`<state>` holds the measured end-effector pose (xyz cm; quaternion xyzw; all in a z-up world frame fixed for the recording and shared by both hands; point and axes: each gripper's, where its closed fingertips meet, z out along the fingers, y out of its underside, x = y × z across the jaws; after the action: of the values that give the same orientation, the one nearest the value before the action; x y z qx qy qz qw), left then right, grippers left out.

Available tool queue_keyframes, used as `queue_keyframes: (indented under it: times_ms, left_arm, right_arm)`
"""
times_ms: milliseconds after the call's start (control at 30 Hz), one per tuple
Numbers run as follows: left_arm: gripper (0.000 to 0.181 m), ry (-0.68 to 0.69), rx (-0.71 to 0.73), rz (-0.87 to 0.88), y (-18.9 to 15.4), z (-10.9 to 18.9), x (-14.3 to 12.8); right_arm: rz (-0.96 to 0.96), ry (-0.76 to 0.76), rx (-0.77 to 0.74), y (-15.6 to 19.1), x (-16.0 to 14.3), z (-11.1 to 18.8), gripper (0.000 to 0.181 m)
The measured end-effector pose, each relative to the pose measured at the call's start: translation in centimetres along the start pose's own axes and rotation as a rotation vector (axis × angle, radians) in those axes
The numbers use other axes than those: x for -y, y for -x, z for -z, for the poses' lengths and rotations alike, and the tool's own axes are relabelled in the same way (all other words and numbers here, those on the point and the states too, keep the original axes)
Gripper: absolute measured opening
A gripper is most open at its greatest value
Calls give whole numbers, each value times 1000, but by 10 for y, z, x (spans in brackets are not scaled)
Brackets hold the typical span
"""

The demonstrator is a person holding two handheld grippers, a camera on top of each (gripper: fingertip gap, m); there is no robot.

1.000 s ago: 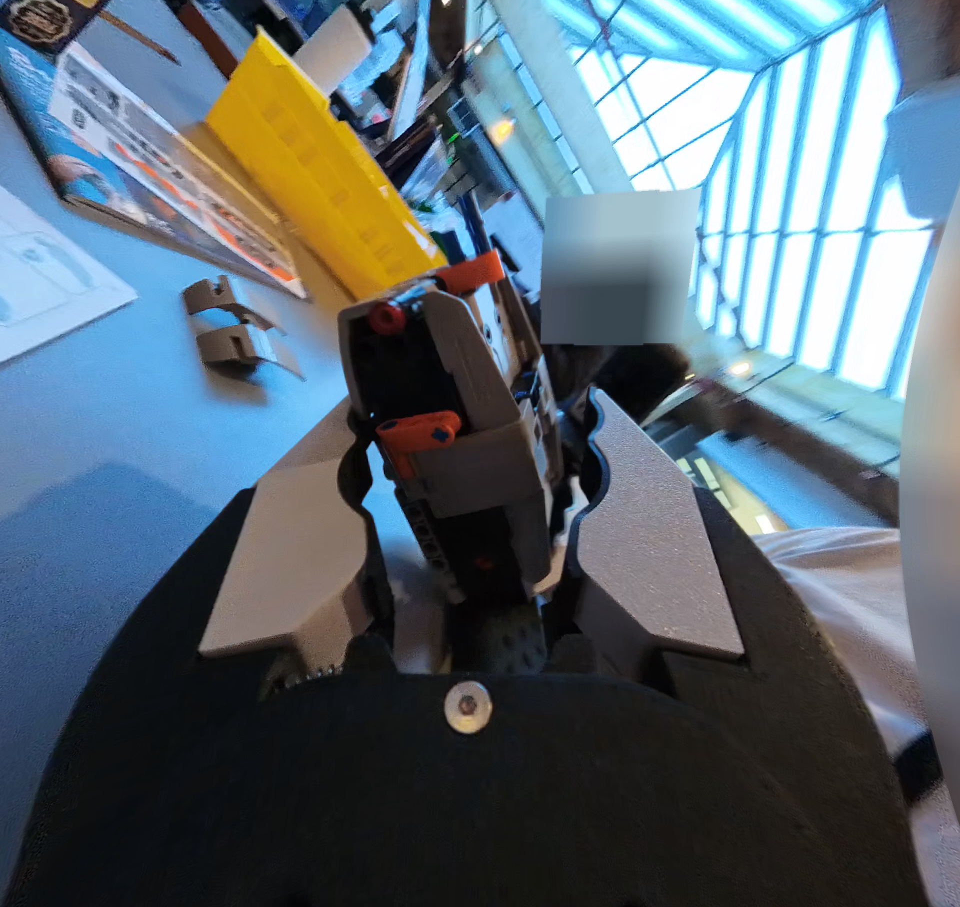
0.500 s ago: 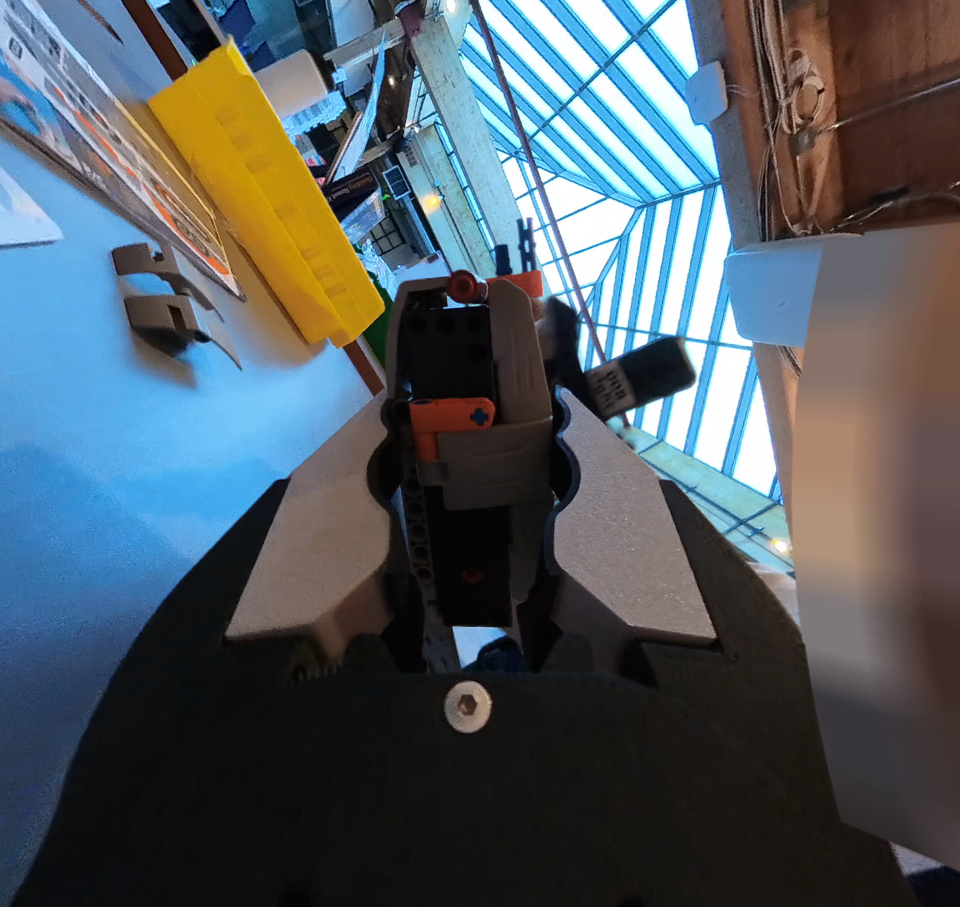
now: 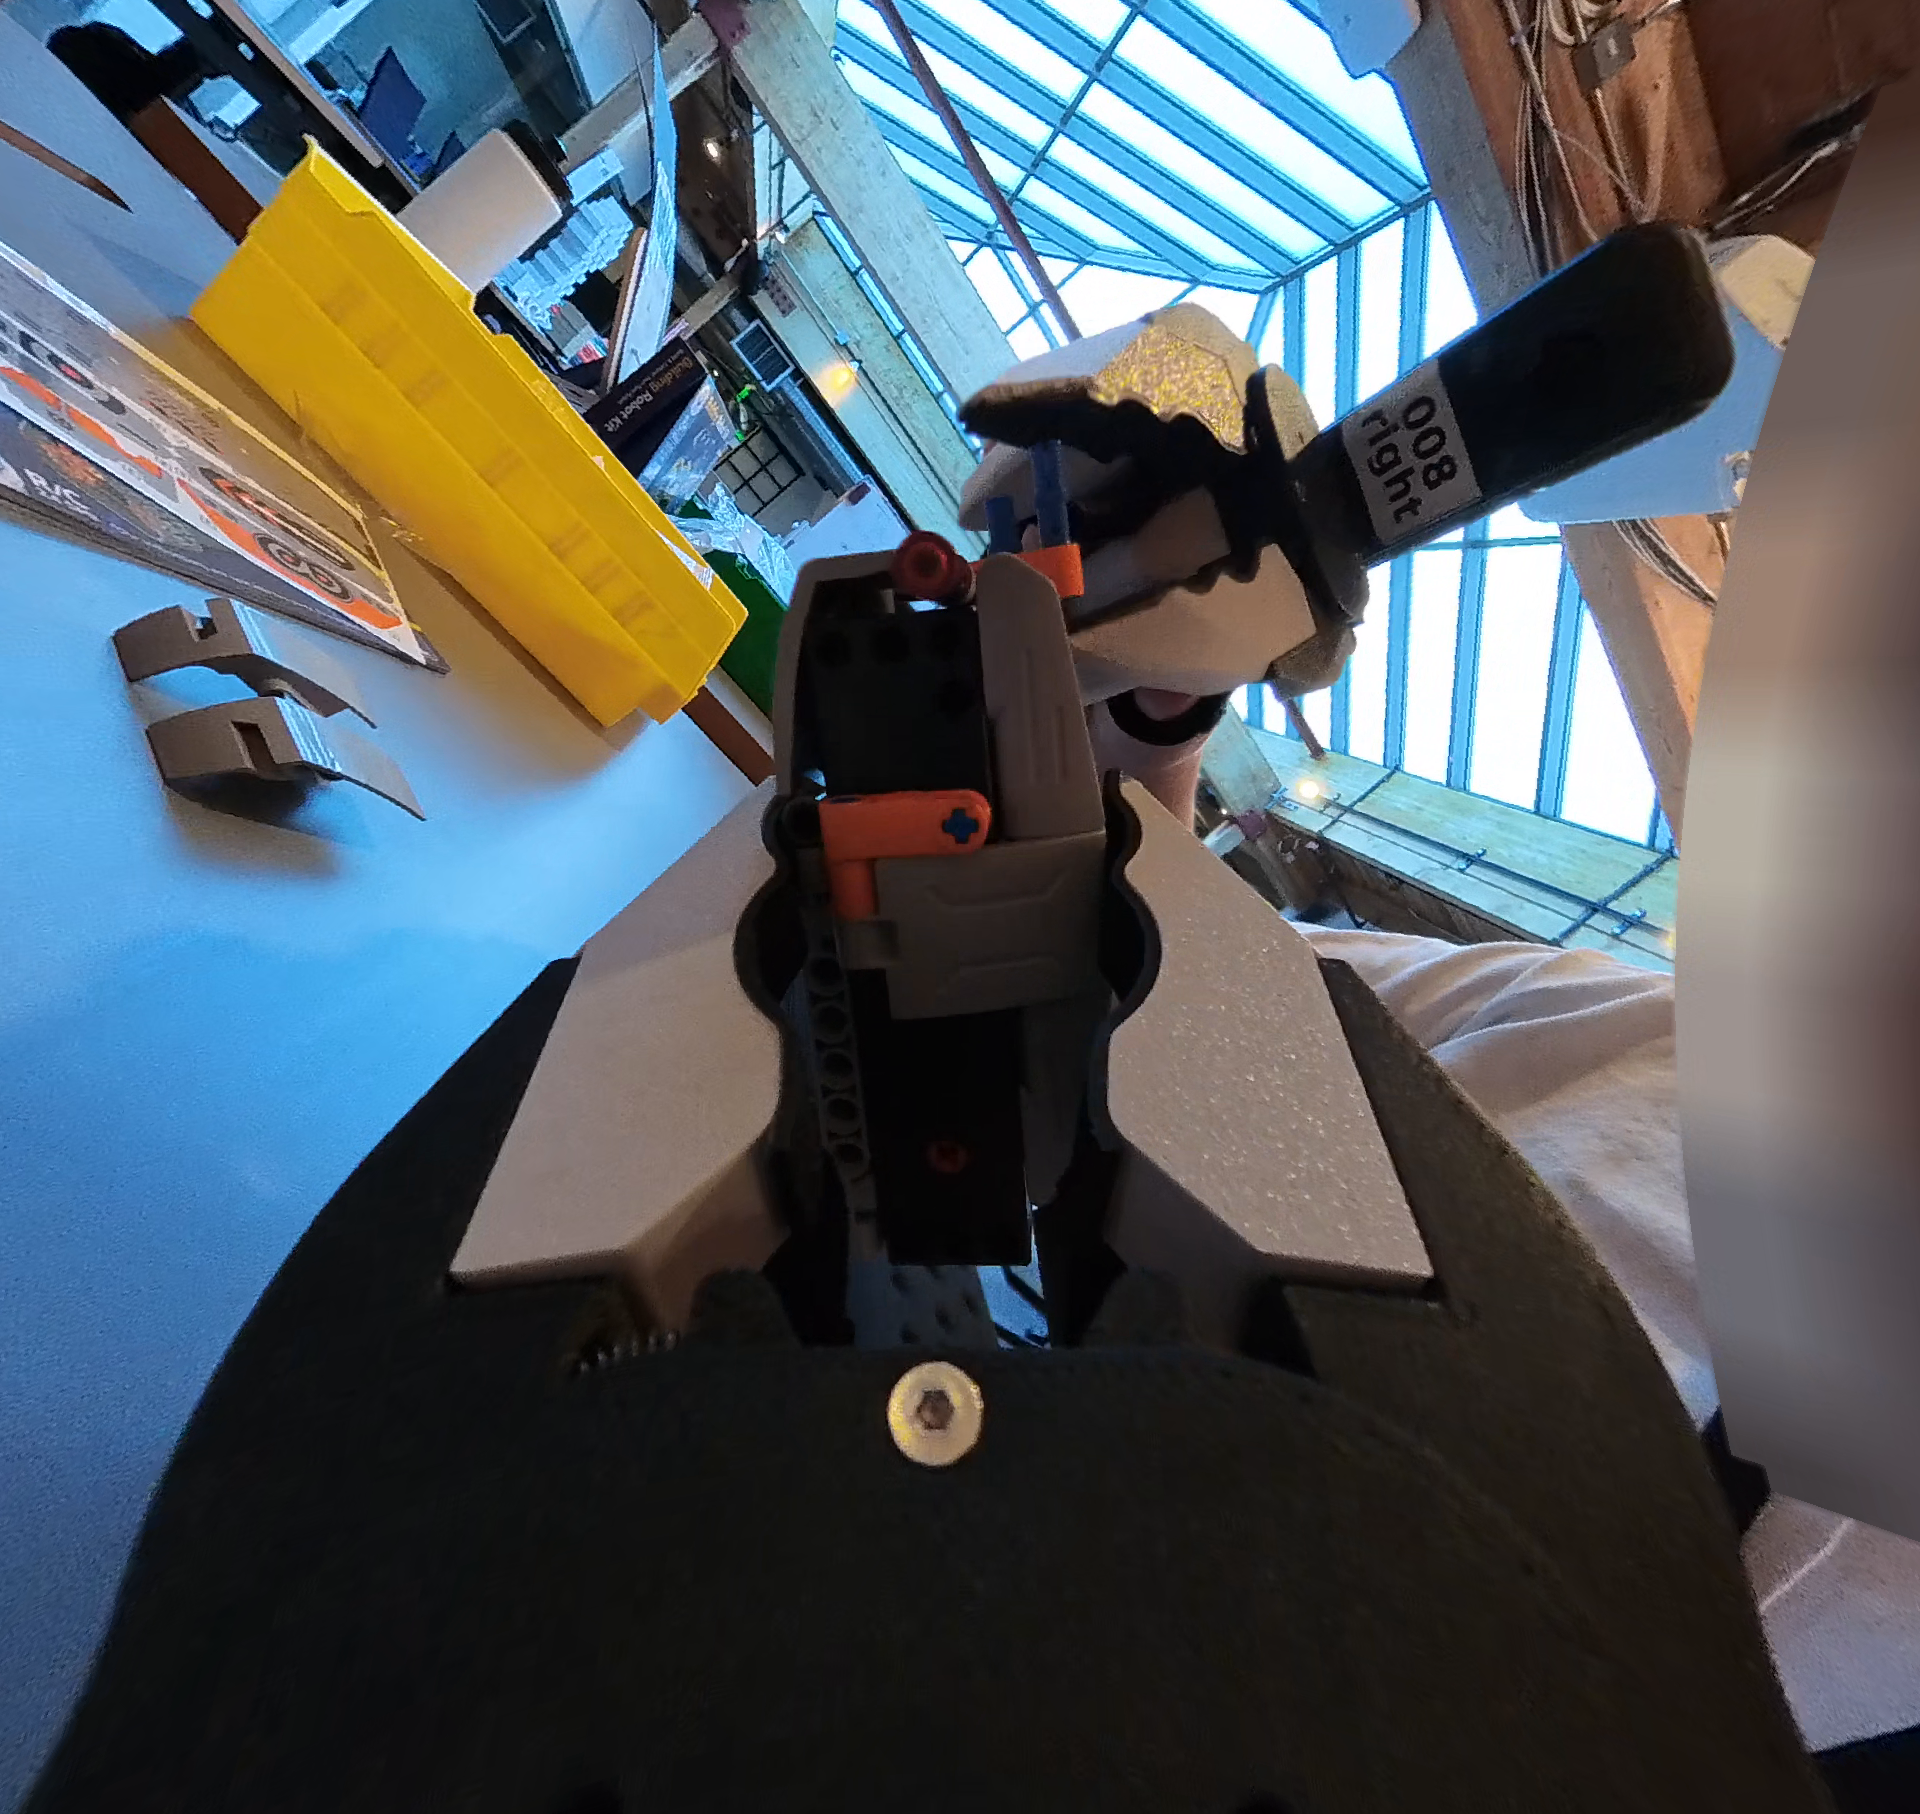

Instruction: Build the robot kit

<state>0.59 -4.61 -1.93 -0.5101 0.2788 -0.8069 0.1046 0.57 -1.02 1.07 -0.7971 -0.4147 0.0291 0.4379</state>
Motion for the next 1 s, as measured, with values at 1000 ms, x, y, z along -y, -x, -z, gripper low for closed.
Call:
queue_keyframes:
  times_ms: [1000]
  left_arm:
    - [53, 42, 466, -431, 29, 57, 23]
  right_arm:
    - [-176, -376, -173, -62, -13, 64, 51]
